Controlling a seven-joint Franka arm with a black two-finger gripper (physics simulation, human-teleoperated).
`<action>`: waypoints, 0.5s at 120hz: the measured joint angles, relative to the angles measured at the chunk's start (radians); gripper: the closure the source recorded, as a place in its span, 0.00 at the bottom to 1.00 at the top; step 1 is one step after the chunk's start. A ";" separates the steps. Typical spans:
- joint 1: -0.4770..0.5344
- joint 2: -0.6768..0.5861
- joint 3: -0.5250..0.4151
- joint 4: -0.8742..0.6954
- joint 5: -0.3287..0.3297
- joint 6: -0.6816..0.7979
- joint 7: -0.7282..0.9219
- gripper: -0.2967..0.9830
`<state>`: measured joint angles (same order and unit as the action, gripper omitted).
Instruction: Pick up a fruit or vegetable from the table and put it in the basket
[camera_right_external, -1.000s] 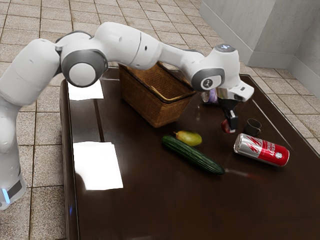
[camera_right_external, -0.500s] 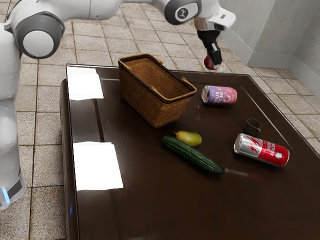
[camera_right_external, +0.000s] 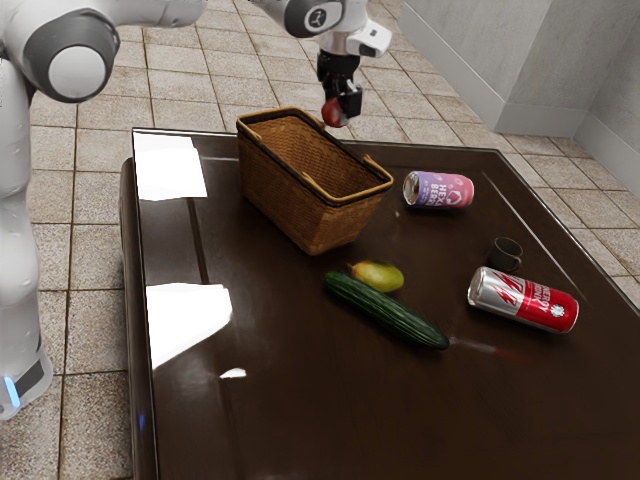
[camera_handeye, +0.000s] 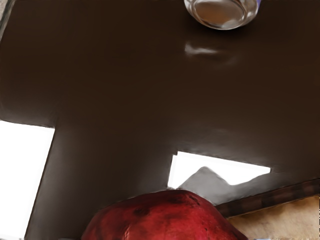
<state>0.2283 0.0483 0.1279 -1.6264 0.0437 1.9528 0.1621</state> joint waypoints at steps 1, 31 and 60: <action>-0.002 0.001 0.000 0.000 0.000 0.000 0.000 0.44; -0.096 -0.025 -0.002 -0.004 0.033 -0.075 -0.010 0.44; -0.040 -0.026 -0.020 0.053 0.043 -0.199 -0.023 0.43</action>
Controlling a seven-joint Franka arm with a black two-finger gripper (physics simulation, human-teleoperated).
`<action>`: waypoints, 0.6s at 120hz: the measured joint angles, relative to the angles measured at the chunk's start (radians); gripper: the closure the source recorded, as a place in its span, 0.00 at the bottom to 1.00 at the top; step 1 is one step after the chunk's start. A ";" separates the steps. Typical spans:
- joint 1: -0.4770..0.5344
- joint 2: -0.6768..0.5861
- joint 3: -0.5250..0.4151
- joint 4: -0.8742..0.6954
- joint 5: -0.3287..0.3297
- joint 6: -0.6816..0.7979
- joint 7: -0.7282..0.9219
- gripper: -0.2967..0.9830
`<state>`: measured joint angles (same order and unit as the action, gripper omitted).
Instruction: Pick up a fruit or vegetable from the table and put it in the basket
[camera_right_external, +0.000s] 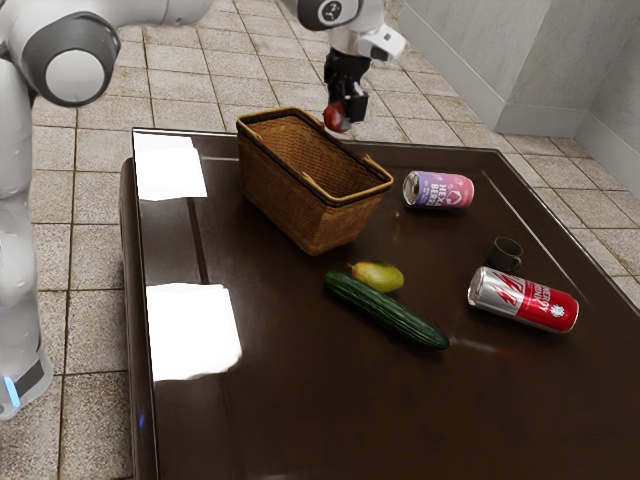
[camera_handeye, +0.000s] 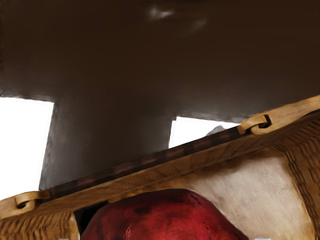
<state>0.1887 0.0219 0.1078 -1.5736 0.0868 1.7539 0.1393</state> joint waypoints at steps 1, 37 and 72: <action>0.005 -0.008 -0.002 -0.008 0.000 -0.002 -0.001 0.43; 0.014 -0.088 -0.091 -0.154 0.006 -0.026 -0.055 0.43; 0.063 -0.070 -0.083 -0.206 -0.003 0.086 -0.092 0.44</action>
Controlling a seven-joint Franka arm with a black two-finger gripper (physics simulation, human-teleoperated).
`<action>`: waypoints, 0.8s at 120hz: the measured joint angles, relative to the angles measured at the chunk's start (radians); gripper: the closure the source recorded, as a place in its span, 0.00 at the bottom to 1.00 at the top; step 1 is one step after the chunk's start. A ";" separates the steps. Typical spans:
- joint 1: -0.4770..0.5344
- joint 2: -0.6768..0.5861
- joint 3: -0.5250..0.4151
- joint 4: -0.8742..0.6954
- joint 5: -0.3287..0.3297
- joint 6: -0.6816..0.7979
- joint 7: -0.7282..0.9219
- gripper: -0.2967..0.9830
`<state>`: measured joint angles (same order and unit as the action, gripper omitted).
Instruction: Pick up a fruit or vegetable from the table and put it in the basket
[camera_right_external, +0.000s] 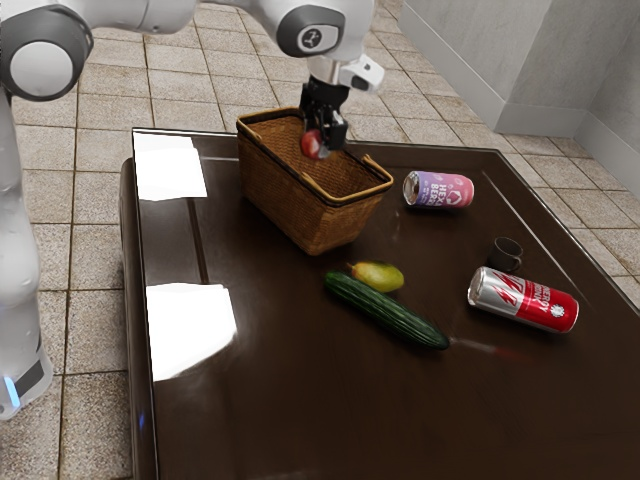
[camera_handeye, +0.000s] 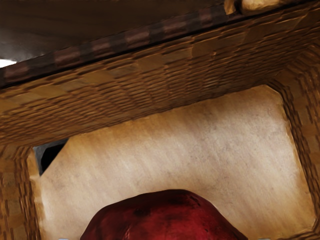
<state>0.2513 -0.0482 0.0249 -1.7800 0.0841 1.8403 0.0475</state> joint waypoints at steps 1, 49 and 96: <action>0.002 0.001 0.000 -0.002 0.000 0.004 -0.001 0.43; 0.003 0.043 0.007 -0.103 -0.052 0.176 -0.030 0.44; -0.005 -0.105 -0.183 0.514 -0.043 -0.308 -0.050 0.27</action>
<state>0.2462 -0.1531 -0.1579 -1.2664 0.0411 1.5319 -0.0027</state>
